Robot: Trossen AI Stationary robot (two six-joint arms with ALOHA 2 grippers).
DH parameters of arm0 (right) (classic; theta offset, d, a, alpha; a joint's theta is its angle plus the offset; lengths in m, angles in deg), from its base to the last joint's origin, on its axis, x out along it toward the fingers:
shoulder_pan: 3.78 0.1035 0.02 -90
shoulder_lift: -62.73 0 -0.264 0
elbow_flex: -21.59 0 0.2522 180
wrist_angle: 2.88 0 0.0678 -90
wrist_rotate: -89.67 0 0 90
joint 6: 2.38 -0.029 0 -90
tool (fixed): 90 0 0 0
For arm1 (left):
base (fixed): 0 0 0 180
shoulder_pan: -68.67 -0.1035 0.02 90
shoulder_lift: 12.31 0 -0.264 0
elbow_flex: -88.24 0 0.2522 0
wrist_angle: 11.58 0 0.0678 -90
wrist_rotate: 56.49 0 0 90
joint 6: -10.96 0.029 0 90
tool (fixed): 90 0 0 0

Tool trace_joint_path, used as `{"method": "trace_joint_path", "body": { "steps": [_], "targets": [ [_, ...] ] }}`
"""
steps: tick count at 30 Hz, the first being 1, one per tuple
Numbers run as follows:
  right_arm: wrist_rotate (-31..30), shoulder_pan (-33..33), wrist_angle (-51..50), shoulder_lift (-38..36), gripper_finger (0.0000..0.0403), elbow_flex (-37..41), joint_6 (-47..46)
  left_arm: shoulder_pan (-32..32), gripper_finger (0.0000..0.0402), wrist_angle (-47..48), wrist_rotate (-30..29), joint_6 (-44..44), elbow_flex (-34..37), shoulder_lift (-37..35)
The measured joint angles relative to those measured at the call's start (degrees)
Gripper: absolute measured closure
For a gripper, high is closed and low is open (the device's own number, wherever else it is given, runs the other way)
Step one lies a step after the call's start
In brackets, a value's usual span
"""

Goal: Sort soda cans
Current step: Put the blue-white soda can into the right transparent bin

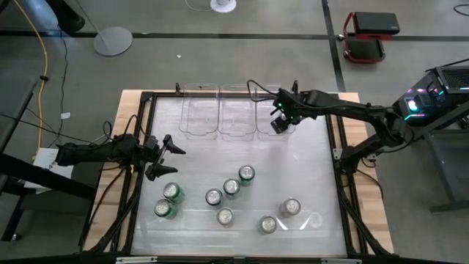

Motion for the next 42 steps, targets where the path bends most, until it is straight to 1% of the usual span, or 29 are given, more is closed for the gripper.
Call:
{"method": "trace_joint_path", "body": {
  "steps": [17, 22, 32, 40, 42],
  "targets": [
    [-0.1, 0.0, 5.9, 0.0, 0.0116, 7.2, -0.5, 0.0, 0.0041, 0.0, 0.0, 0.5, 0.0, 0.0],
    [0.8, 0.0, 8.2, 0.0, 0.0105, 9.8, -0.3, 0.0, 0.0041, 0.0, 0.0, 0.5, 0.0, 0.0],
    [1.9, 0.0, 11.1, -0.1, 0.0099, 10.3, 3.7, 0.0, 0.0041, 0.0, 0.0, 0.5, 0.0, 0.0],
    [4.0, 0.0, 10.6, -0.1, 0.0098, 10.3, 3.1, 0.0, 0.0041, 0.0, 0.0, 0.5, 0.0, 0.0],
    [4.3, 0.0, 9.9, -0.1, 0.0098, 10.3, 1.5, 0.0, 0.0041, 0.0, 0.0, 0.5, 0.0, 0.0]
  ]
}}
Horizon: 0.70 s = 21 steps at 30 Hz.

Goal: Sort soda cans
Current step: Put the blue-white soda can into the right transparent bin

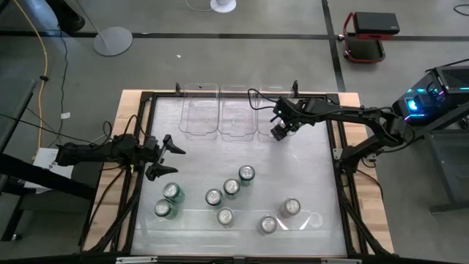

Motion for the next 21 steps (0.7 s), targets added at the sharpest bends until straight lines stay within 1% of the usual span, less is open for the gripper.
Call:
{"method": "trace_joint_path", "body": {
  "steps": [3, 7, 13, 21],
  "targets": [
    [-0.4, 0.0, -1.6, 0.0, 0.0098, 0.0, -0.4, 0.0, 0.0041, 0.0, 0.0, 0.0, 0.0, 0.0],
    [-3.0, 0.0, -5.8, 0.0, 0.0098, -0.9, -0.3, 0.0, 0.0041, 0.0, 0.0, 0.0, 0.0, 0.0],
    [-1.2, 0.0, -5.2, 0.0, 0.0098, -1.2, 2.2, 0.0, 0.0041, 0.0, 0.0, 0.0, 0.0, 0.0],
    [0.9, -0.3, -4.8, 0.0, 0.0097, -1.2, 2.2, 0.0, 0.0041, 0.0, 0.0, 0.0, 0.0, 0.0]
  ]
}}
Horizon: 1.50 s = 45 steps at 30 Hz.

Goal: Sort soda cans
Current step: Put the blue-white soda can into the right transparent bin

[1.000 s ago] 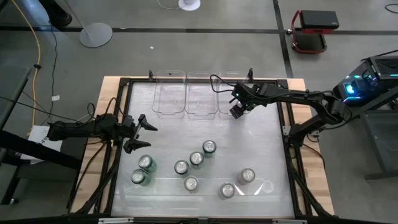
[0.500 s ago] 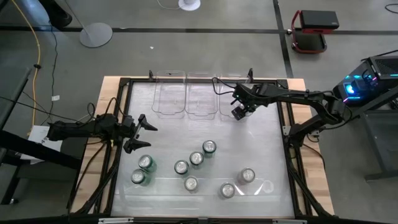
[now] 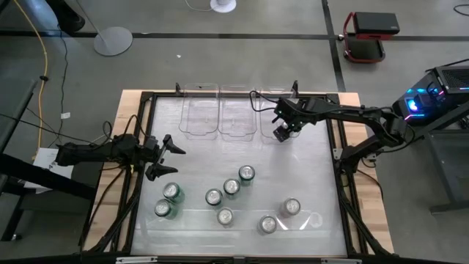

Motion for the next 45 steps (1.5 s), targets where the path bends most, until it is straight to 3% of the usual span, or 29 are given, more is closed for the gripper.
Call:
{"method": "trace_joint_path", "body": {
  "steps": [11, 18, 29, 45],
  "targets": [
    [2.1, 0.0, 0.2, 0.0, 0.0054, -0.2, 2.4, 0.0, 0.0041, 0.0, 0.0, 0.0, 0.0, 0.0],
    [2.2, -1.6, -0.4, -0.7, 0.0052, -0.2, 2.1, 0.0, 0.0041, 0.0, 0.0, 0.0, 0.0, 0.0],
    [-2.0, -2.3, -2.4, -8.1, 0.0052, -0.2, -0.4, 0.0, 0.0041, 0.0, 0.0, 0.0, 0.0, 0.0],
    [-0.1, -0.5, 1.6, -5.7, 0.0052, -0.2, -0.6, 0.0, 0.0041, 0.0, 0.0, -0.1, 0.0, 0.0]
  ]
}}
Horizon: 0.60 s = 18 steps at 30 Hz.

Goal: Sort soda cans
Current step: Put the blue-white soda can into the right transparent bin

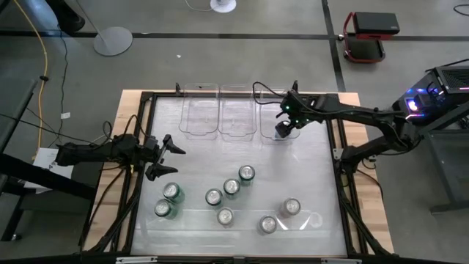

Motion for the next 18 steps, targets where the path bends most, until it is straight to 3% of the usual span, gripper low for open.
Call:
{"method": "trace_joint_path", "body": {
  "steps": [7, 18],
  "targets": [
    [-1.9, 2.6, 0.7, 4.6, 0.0057, 0.1, 1.0, 0.0, 0.0041, 0.0, 0.0, 0.0, 0.0, 0.0],
    [-3.6, 3.7, 0.7, 4.8, 0.012, 0.1, 0.7, 0.0, 0.0041, 0.0, 0.0, 0.0, 0.0, 0.0]
  ]
}}
